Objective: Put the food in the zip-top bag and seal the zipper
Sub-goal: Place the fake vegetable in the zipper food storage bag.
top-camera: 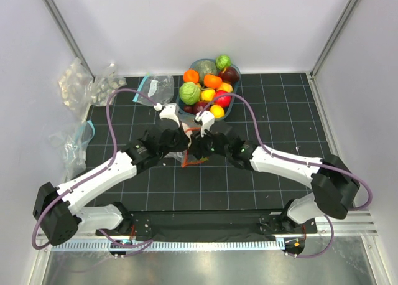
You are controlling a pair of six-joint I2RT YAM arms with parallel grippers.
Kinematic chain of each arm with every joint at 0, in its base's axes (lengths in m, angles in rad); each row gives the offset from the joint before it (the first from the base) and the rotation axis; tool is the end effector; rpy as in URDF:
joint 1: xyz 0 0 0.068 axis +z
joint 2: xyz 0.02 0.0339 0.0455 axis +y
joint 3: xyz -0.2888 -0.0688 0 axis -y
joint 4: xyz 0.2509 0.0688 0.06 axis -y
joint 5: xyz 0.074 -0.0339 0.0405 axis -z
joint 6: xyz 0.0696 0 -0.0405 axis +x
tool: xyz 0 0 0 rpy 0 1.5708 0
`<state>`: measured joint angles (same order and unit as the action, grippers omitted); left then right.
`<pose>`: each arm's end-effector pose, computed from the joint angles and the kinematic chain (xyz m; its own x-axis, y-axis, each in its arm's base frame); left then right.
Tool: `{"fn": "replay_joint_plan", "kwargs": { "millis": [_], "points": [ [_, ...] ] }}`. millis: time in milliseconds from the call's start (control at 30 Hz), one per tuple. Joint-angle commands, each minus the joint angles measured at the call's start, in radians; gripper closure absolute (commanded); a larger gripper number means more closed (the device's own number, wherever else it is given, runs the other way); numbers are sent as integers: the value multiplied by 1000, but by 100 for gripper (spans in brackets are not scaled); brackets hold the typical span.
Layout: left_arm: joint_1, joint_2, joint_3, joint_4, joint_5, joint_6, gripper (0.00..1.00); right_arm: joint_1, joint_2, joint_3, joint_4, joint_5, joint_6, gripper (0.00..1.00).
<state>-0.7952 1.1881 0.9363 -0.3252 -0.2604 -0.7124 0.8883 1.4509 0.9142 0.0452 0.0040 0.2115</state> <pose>0.2148 -0.1934 0.2999 -0.6413 -0.2482 -0.7261 0.1581 0.8832 -0.4415 0.2262 0.2779 0.2557 -0.4535 -0.2251 -0.8624 -0.6940 0.6962 0.1832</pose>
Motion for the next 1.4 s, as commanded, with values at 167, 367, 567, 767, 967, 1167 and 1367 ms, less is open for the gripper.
{"fn": "replay_joint_plan", "kwargs": {
  "millis": [167, 367, 567, 767, 967, 1167, 1367],
  "points": [
    [-42, -67, 9, 12, -31, -5, 100, 5, 110, 83, 175, -23, -63, 66],
    [-42, -78, 1, 5, -109, -16, 100, -23, 210, 116, 318, 59, -93, 56],
    [-42, -48, 18, 2, -125, -15, 100, -68, 304, 210, 325, 102, -81, 54],
    [-41, -21, 38, -9, -217, -33, 100, -66, 278, 167, 346, 100, -55, 13],
    [16, 18, 88, -84, -281, -44, 100, -65, 131, -49, 541, 25, 49, 12],
    [97, 50, 143, -109, -255, -53, 100, -66, 55, -60, 503, 97, 49, 15],
    [114, 133, 297, -153, -284, -78, 100, -68, 25, 72, 348, 108, 8, 16]
  ]
}}
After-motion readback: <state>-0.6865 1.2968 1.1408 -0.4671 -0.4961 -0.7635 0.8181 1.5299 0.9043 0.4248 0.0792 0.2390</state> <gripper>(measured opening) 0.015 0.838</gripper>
